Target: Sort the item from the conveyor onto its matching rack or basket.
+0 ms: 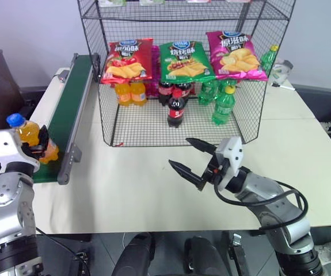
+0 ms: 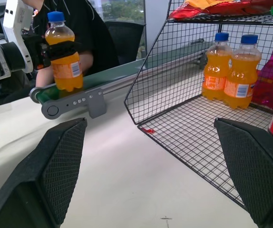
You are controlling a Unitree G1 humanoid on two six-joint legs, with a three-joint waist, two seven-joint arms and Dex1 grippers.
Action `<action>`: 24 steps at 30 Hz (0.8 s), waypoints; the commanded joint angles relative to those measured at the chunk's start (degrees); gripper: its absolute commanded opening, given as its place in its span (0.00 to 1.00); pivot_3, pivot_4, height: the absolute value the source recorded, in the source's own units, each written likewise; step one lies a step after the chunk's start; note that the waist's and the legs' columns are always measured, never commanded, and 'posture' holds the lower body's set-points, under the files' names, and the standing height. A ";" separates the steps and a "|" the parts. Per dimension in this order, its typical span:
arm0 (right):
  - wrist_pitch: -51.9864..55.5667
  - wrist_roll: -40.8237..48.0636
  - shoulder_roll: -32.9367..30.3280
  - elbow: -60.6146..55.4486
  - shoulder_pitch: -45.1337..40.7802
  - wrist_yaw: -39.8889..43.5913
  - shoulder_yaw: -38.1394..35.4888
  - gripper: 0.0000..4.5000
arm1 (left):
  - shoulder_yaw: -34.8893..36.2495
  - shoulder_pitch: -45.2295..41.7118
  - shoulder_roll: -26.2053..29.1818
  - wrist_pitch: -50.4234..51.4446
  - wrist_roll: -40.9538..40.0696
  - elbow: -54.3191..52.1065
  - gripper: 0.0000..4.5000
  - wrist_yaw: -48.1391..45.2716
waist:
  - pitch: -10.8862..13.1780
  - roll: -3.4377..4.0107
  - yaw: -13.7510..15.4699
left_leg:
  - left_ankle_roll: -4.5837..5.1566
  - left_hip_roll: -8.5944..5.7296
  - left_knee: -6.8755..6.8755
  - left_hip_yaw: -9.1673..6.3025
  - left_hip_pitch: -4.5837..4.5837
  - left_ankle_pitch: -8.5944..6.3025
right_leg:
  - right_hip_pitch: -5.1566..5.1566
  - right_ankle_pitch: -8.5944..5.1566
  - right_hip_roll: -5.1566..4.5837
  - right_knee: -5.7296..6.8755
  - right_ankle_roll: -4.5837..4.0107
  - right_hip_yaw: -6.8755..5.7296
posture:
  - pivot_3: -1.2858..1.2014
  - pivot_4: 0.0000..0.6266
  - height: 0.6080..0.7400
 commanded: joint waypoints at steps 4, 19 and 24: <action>-0.44 0.94 0.00 -2.17 -0.11 0.19 -0.31 1.00 | 1.63 -0.82 1.26 -0.01 -2.53 -4.03 0.55 -0.89 | 0.00 0.00 0.03 | 0.00 0.00 0.00 0.00 0.00 0.00 | 0.00 0.00 0.00 0.01 0.00 0.00 | 0.52 0.24 1.00; -0.56 0.40 -0.36 -2.52 0.71 -0.46 -0.64 1.00 | -15.11 -9.08 1.68 12.33 -9.43 -16.88 0.55 -9.58 | 0.01 -0.05 -0.29 | 0.01 0.00 -0.02 0.00 -0.01 0.01 | 0.09 -0.02 0.03 0.01 -0.04 0.01 | 0.52 0.24 1.00; -0.20 -0.63 -0.55 -3.10 1.42 -2.48 -1.31 1.00 | -21.77 -14.45 -2.90 6.35 -0.57 -6.16 0.55 -7.33 | 0.02 -0.05 -0.13 | 0.01 0.00 -0.03 0.02 -0.03 0.01 | 0.16 0.01 0.05 0.03 0.02 -0.01 | 0.52 0.24 1.00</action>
